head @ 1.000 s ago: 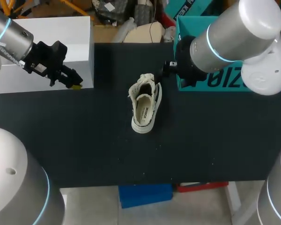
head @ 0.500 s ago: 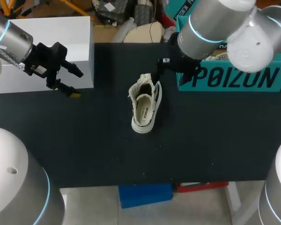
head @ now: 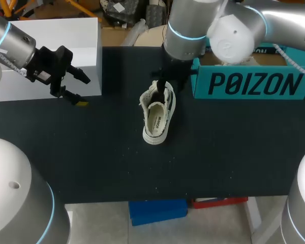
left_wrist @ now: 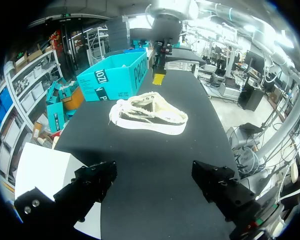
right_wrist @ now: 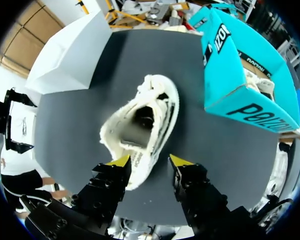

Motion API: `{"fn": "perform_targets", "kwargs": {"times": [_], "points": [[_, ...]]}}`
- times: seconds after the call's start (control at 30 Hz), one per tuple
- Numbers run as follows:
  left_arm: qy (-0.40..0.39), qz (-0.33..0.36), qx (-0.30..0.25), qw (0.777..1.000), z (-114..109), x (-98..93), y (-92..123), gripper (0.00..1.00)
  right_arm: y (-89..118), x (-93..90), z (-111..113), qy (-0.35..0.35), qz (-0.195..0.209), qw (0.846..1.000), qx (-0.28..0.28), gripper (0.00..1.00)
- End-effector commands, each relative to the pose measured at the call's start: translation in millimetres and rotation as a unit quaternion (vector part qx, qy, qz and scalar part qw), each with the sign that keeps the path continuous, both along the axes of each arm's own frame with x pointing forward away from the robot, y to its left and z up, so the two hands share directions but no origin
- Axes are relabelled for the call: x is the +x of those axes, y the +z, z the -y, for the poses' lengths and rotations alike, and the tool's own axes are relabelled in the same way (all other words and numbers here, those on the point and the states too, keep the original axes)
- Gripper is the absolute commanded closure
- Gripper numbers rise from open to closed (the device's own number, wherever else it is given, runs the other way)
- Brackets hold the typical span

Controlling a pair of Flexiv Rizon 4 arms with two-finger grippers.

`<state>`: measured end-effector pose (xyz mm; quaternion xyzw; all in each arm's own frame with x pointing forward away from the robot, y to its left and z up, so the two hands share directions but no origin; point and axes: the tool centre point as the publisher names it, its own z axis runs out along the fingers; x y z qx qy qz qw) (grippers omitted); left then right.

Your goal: Take the shoe out of the shoebox, open the shoe tongue, remove and reinsert the insole, then place the shoe into the shoebox

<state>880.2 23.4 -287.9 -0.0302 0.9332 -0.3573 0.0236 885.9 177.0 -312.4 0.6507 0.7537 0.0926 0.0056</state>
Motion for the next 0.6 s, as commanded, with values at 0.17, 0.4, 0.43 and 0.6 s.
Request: {"fn": "perform_targets", "kwargs": {"times": [0.17, 0.4, 0.43, 0.6], "points": [[0.001, 0.002, 0.000, 1.000, 0, -0.7, -1, 0.00, -34, 2.1, -16, -0.015, -0.031, 0.999, -0.020, 0.56], [0.001, 0.002, 0.000, 1.000, 0, -0.7, -1, 0.00, -52, -4.2, -8, -0.038, -0.036, 0.998, -0.029, 0.56], [0.001, 0.002, 0.000, 1.000, 0, -0.7, -1, 0.00, -51, -4.4, -8, -0.043, -0.035, 0.998, -0.029, 0.56], [0.001, 0.002, 0.000, 1.000, 0, -0.7, -1, 0.00, -45, -7.1, 5, -0.052, -0.036, 0.997, -0.037, 0.55]]}}
